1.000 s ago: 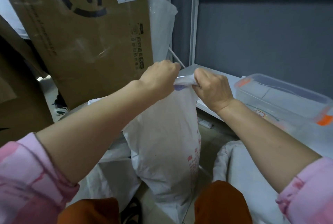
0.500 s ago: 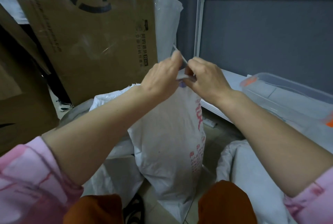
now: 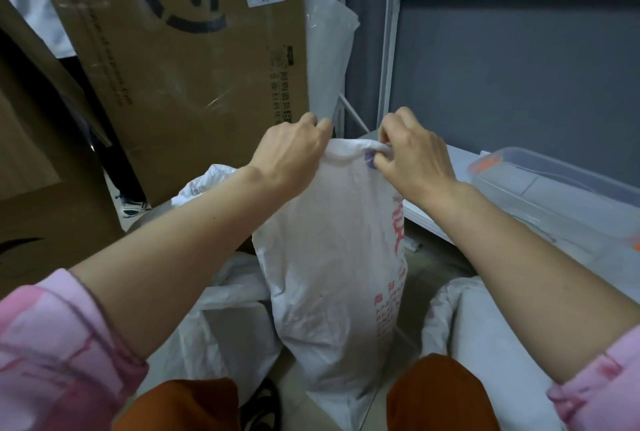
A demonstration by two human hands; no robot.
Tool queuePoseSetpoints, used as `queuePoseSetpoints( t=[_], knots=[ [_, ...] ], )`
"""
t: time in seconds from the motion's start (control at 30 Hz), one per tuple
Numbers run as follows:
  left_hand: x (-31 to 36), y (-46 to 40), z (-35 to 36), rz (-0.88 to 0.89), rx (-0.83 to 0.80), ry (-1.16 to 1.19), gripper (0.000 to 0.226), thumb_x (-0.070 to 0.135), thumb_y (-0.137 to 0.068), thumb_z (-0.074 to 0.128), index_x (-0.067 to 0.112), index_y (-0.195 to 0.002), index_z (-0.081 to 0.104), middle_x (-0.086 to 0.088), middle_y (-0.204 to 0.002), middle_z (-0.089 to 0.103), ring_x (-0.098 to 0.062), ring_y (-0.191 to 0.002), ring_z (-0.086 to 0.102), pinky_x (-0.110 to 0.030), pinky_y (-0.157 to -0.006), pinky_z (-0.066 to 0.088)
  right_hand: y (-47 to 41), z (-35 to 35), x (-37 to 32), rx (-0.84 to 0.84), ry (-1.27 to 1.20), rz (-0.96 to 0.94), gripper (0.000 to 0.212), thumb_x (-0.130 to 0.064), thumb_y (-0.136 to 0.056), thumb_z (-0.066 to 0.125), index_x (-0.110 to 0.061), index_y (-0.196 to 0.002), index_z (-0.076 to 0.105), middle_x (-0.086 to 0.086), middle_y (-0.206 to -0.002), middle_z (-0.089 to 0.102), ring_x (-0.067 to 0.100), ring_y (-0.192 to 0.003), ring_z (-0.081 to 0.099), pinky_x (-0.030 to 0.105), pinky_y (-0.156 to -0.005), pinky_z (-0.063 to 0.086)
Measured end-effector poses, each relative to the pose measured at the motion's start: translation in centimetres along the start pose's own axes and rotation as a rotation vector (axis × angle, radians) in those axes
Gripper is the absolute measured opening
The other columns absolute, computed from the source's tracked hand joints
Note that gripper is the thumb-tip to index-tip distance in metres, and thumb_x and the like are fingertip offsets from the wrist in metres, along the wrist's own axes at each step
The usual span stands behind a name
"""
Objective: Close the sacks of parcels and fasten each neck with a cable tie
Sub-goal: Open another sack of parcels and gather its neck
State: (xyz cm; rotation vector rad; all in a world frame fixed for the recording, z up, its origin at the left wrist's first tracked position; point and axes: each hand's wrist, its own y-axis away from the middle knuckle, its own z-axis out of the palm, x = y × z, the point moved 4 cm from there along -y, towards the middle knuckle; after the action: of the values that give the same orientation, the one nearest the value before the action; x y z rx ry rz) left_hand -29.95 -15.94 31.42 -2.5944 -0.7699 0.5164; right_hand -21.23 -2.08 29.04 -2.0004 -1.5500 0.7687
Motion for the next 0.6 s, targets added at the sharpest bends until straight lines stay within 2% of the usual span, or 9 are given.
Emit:
queuePoseSetpoints(
  t=[0.07,0.13,0.2,0.23,0.27,0.33,0.47,0.53,0.6],
  knots=[
    [0.1,0.0,0.1,0.043,0.058,-0.011,0.02,0.003,-0.088,0.05,0.008,-0.107,0.05,-0.011,-0.094,0.054,-0.032,-0.065,0.052,-0.036,-0.053,0.03,0.1,0.0,-1.3,-0.016,0.03,-0.155,0.021,-0.018,-0.083,0.066,-0.007,-0.088,0.048,0.011,-0.093,0.048,0.033,-0.064,0.051,0.037,-0.05,0.041],
    [0.5,0.2,0.1,0.134,0.148,0.017,0.017,-0.001,-0.081,0.057,0.005,-0.096,0.053,-0.012,-0.078,0.054,-0.035,-0.056,0.053,-0.033,-0.047,0.028,0.1,-0.2,-2.7,0.005,0.029,-0.299,0.021,-0.017,-0.081,0.068,-0.005,-0.088,0.052,0.012,-0.089,0.052,0.031,-0.064,0.051,0.032,-0.047,0.033],
    [0.7,0.5,-0.4,0.175,0.235,0.041,0.019,-0.005,-0.071,0.063,0.004,-0.084,0.053,-0.01,-0.065,0.051,-0.033,-0.046,0.049,-0.029,-0.042,0.025,-0.1,-0.7,-3.7,0.093,0.043,-0.361,0.013,-0.013,-0.08,0.064,-0.005,-0.082,0.053,0.011,-0.079,0.052,0.028,-0.057,0.05,0.027,-0.046,0.026],
    [0.6,0.4,-0.3,0.151,0.232,0.074,0.018,-0.003,-0.073,0.061,0.005,-0.086,0.052,-0.009,-0.066,0.051,-0.032,-0.049,0.05,-0.03,-0.044,0.027,-0.2,-0.8,-3.9,0.134,0.056,-0.372,0.009,-0.011,-0.08,0.06,-0.006,-0.079,0.053,0.011,-0.076,0.051,0.028,-0.053,0.048,0.025,-0.045,0.023],
    [0.6,0.4,-0.3,0.102,0.201,0.123,0.017,0.0,-0.076,0.057,0.007,-0.091,0.053,-0.007,-0.072,0.053,-0.032,-0.057,0.053,-0.032,-0.048,0.032,-0.2,-0.9,-4.0,0.17,0.068,-0.381,0.007,-0.008,-0.08,0.059,-0.006,-0.077,0.052,0.011,-0.074,0.05,0.026,-0.05,0.046,0.024,-0.044,0.022],
    [0.4,0.2,-0.6,-0.014,-0.002,0.287,0.02,0.009,-0.079,0.056,0.014,-0.098,0.059,-0.002,-0.083,0.059,-0.026,-0.072,0.057,-0.034,-0.059,0.042,0.0,-0.6,-4.2,0.219,0.114,-0.413,0.015,-0.003,-0.081,0.061,-0.006,-0.072,0.05,0.011,-0.071,0.048,0.022,-0.045,0.039,0.022,-0.043,0.02],
    [-0.5,-0.6,-1.5,-0.115,-0.488,0.662,0.016,0.028,-0.078,0.071,0.016,-0.089,0.073,-0.003,-0.077,0.067,-0.011,-0.065,0.056,-0.026,-0.061,0.047,1.0,0.1,-3.6,0.283,0.22,-0.456,0.023,0.009,-0.075,0.063,-0.008,-0.066,0.05,0.009,-0.067,0.048,0.014,-0.049,0.023,0.021,-0.044,0.015],
    [-0.9,-0.8,-1.9,-0.124,-0.566,0.697,0.015,0.025,-0.075,0.076,0.017,-0.089,0.076,-0.006,-0.081,0.071,-0.013,-0.067,0.057,-0.032,-0.067,0.053,1.3,0.1,-3.7,0.274,0.222,-0.469,0.025,0.011,-0.072,0.065,-0.008,-0.064,0.05,0.008,-0.066,0.047,0.013,-0.051,0.022,0.021,-0.044,0.015],
    [-0.9,-1.1,-1.8,-0.119,-0.556,0.645,0.015,0.02,-0.073,0.08,0.017,-0.086,0.074,-0.001,-0.071,0.066,-0.011,-0.062,0.055,-0.027,-0.058,0.05,1.2,0.2,-3.9,0.231,0.222,-0.468,0.026,0.012,-0.071,0.065,-0.007,-0.064,0.049,0.009,-0.067,0.047,0.013,-0.051,0.022,0.021,-0.044,0.014]
  ],
)
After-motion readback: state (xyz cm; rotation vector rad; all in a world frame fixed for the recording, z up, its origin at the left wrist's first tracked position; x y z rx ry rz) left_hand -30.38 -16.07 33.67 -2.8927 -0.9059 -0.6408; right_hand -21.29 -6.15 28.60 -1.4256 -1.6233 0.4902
